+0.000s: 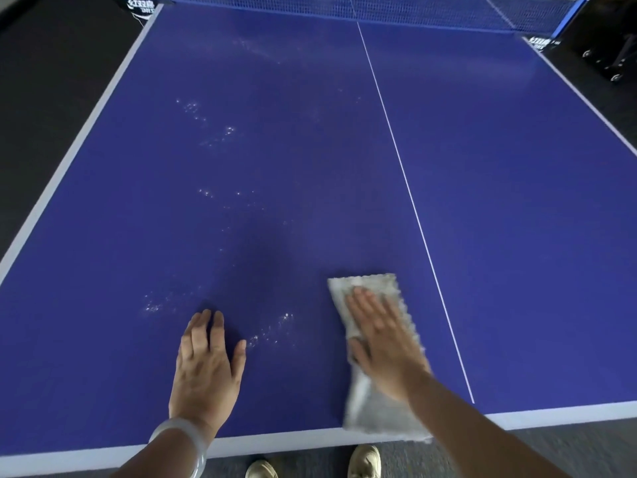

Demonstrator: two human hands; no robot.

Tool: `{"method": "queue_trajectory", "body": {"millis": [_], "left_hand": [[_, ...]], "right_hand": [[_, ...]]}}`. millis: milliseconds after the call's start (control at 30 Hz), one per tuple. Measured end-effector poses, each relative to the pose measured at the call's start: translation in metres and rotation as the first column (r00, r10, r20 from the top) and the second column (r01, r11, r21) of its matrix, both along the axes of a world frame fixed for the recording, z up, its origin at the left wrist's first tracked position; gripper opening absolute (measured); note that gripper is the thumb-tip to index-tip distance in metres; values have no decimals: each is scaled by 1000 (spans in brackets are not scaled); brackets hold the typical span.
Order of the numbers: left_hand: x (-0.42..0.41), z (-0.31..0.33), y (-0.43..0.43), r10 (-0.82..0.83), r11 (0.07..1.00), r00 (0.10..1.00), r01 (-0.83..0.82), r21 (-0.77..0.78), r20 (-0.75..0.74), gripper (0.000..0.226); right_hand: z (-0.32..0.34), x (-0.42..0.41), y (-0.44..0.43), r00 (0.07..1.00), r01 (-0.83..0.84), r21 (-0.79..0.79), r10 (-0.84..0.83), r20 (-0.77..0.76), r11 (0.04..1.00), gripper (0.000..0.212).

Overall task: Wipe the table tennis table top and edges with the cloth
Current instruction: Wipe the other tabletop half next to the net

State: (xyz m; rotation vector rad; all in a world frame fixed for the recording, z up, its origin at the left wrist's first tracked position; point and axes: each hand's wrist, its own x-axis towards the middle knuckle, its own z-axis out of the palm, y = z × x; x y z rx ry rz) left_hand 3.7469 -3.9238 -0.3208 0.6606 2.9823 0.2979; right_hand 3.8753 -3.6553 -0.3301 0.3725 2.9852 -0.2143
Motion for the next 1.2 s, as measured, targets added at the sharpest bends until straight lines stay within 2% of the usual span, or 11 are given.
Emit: {"method": "queue_trajectory", "body": {"millis": [133,233,300,400,500,600,700,833,900,1067,1200], "left_hand": [[-1,-4,-1,2,1000,999,-1,12,-41,69],[0,-5,-1,14,1000,999,-13,14,-34,68],[0,-4,-1,26,999,999,-25,21,-37,66],[1,-5,-3,30,998,999,-28,55,-37,56],[0,-10,-6,26,994,999,-22,103,-41,45],[-2,-9,-8,21,986,1000,-21,166,1,47],[-5,-6,-15,29,915,991,-79,395,130,43],[-21,10,-41,31,830,993,-88,551,111,40],[-36,12,-58,85,872,996,-90,482,34,40],[-69,7,-81,177,961,980,-192,198,93,51],[-72,-7,-93,109,984,993,-115,134,53,56]], "right_hand": [[3,25,56,933,359,60,-359,-8,932,75],[4,-14,16,827,562,25,-559,-65,827,80],[-2,-44,-37,883,459,-37,-461,-93,888,77],[-7,-54,-93,994,84,-14,-85,-71,996,67],[-1,-37,-54,980,-175,120,184,-73,977,65],[2,-19,-7,986,136,-19,-137,-97,991,60],[3,-34,-34,868,440,-174,-467,-169,881,55],[-2,-71,-145,937,288,-159,-312,-157,944,61],[-8,-89,-189,976,179,-105,-190,-105,978,67],[-9,-118,-174,997,-67,-13,66,-50,998,75],[-3,-127,-116,994,112,-15,-112,-16,994,73]]}}
